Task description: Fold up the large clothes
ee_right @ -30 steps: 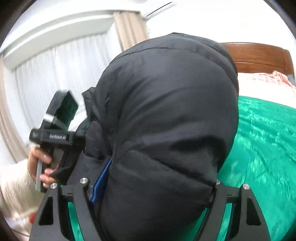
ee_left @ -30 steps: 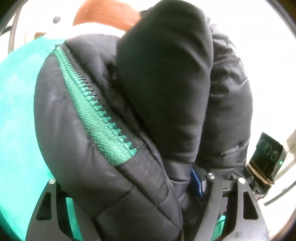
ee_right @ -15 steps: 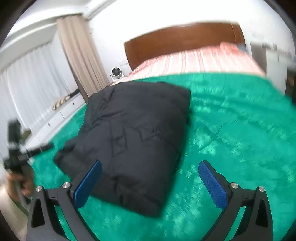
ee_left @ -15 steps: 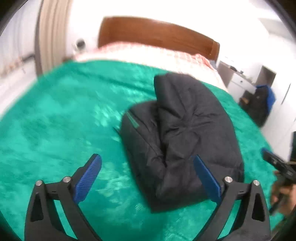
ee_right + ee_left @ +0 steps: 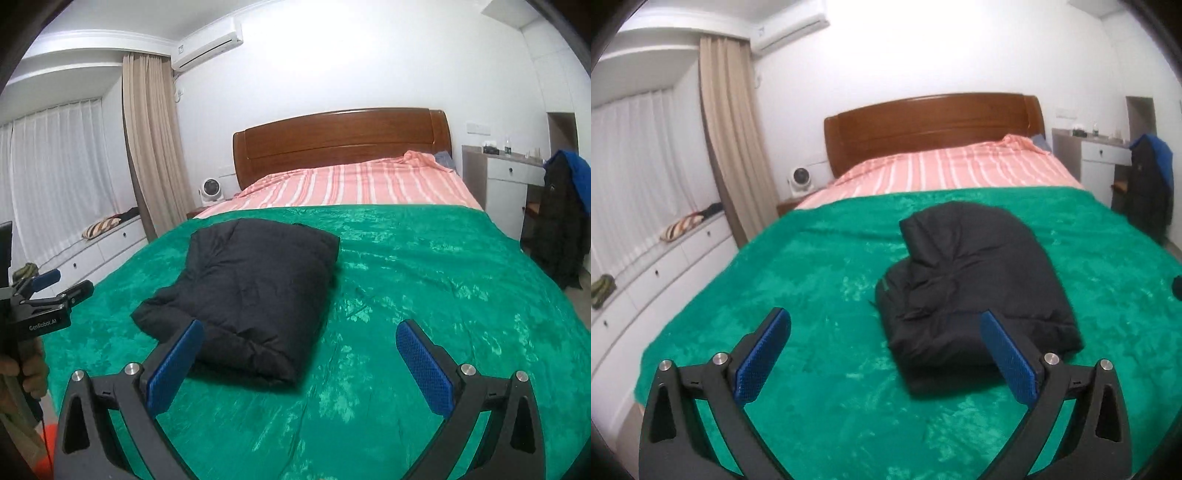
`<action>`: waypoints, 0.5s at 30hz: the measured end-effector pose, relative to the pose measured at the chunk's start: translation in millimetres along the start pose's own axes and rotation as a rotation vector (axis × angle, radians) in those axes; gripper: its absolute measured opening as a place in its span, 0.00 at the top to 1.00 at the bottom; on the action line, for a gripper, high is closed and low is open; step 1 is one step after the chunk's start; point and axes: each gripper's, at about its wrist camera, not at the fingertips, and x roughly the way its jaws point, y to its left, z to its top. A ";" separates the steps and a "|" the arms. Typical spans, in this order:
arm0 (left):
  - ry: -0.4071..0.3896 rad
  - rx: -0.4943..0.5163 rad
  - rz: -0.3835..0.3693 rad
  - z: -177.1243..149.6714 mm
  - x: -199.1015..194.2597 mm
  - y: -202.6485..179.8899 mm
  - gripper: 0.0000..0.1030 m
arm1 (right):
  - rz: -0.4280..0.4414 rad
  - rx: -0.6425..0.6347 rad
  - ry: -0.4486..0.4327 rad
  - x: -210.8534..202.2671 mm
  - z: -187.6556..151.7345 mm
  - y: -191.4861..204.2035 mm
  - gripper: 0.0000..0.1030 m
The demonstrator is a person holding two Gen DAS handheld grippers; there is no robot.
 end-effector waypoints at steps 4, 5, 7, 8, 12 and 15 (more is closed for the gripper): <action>-0.033 0.007 0.014 -3.5 -14.3 -8.4 0.00 | 0.026 0.002 -0.006 -17.3 -5.1 -0.8 0.00; -0.041 0.009 0.017 -4.3 -19.1 -9.9 0.00 | 0.037 0.002 -0.018 -21.8 -6.2 -0.9 0.00; -0.052 0.006 0.023 -6.9 -29.2 -11.7 0.00 | 0.052 0.000 -0.046 -34.4 -8.2 0.2 0.00; -0.057 0.003 0.024 -9.0 -33.4 -12.5 0.00 | 0.056 -0.003 -0.052 -38.7 -8.7 1.1 0.00; 0.000 0.002 0.030 -20.4 -34.8 -17.6 0.00 | 0.057 -0.032 -0.013 -45.3 -9.9 8.9 0.00; 0.037 0.001 0.019 -30.8 -30.5 -20.7 0.00 | 0.007 -0.059 -0.010 -51.8 -13.6 19.6 0.00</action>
